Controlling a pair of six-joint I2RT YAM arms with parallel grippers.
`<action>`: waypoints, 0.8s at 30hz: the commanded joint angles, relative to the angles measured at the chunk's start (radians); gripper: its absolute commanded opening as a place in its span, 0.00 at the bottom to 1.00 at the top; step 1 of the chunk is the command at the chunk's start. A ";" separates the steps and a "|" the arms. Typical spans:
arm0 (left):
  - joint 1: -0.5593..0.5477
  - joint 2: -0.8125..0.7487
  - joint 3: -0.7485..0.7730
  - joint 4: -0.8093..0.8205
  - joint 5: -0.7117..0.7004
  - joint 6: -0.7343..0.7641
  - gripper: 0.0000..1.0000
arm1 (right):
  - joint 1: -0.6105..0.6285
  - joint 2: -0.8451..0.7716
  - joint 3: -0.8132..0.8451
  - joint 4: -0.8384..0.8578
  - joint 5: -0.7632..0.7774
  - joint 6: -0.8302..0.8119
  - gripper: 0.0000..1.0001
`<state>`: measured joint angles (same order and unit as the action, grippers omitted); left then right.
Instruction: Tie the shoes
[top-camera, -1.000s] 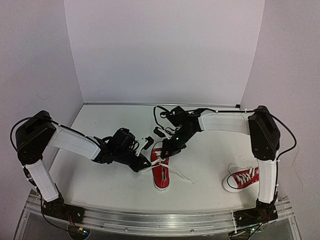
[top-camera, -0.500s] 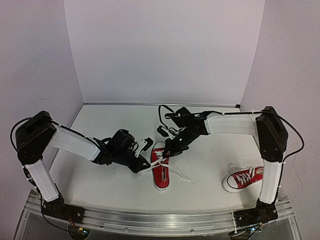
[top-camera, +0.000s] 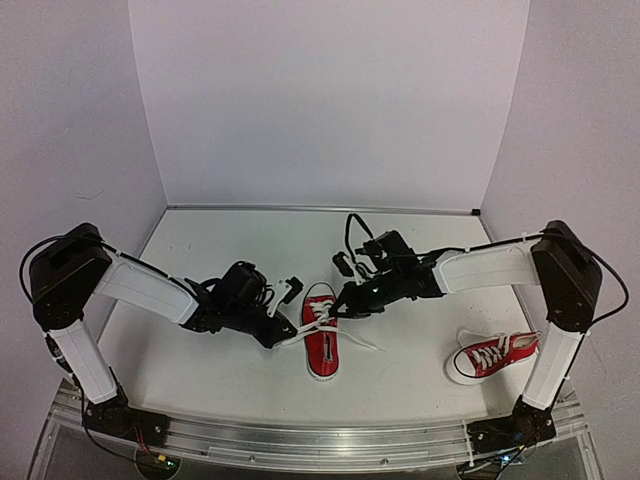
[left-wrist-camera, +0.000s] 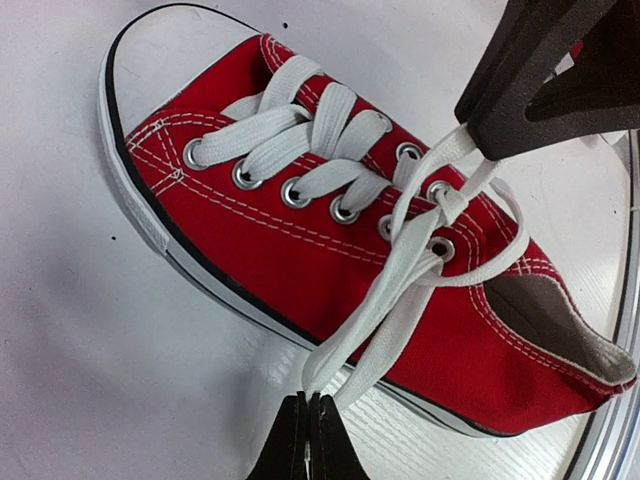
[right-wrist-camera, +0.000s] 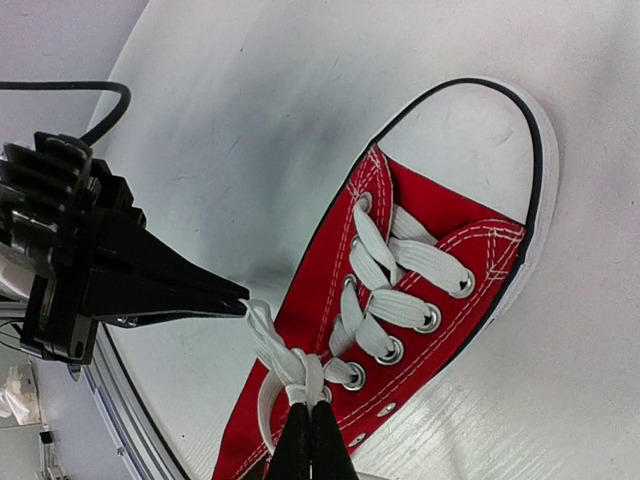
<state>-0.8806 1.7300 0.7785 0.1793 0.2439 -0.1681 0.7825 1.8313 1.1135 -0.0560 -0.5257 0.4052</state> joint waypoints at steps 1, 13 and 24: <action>0.005 -0.103 -0.058 0.103 -0.048 0.042 0.06 | -0.005 -0.031 -0.030 0.159 -0.037 0.066 0.00; -0.014 -0.411 -0.227 0.294 -0.127 0.410 0.44 | -0.005 -0.013 -0.010 0.176 -0.066 0.079 0.00; -0.125 -0.236 -0.101 0.209 -0.099 0.853 0.33 | -0.009 0.006 -0.007 0.175 -0.081 0.095 0.00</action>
<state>-0.9738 1.4138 0.5956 0.3991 0.1531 0.4957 0.7795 1.8325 1.0847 0.0695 -0.5807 0.4886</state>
